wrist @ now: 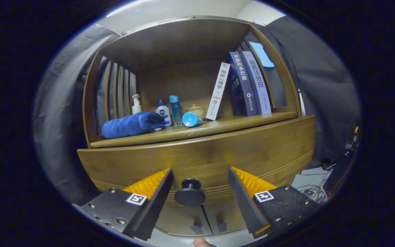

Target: Pull open the drawer, take out the items inside it, and place them on the countertop above the cabinet.

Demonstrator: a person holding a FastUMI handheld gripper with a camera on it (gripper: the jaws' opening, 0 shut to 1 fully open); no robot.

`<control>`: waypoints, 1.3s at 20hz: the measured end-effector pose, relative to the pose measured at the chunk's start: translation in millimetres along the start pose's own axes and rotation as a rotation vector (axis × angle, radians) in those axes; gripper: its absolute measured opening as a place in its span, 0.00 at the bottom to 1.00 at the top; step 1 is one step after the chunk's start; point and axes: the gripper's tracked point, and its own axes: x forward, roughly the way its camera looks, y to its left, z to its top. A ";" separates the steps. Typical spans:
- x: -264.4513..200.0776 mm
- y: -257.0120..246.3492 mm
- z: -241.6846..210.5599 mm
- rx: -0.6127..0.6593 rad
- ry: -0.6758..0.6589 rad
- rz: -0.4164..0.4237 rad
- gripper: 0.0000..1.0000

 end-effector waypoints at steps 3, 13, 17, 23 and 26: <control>7.1 1.2 0.8 0.000 -0.011 -0.004 0.98; 32.0 7.4 4.3 0.036 -0.026 0.003 0.99; 26.7 -3.5 -8.5 0.106 0.035 -0.009 0.99; -7.1 -12.6 -34.7 0.130 0.118 -0.001 1.00; -30.1 -24.7 -35.7 -0.064 0.166 -0.026 1.00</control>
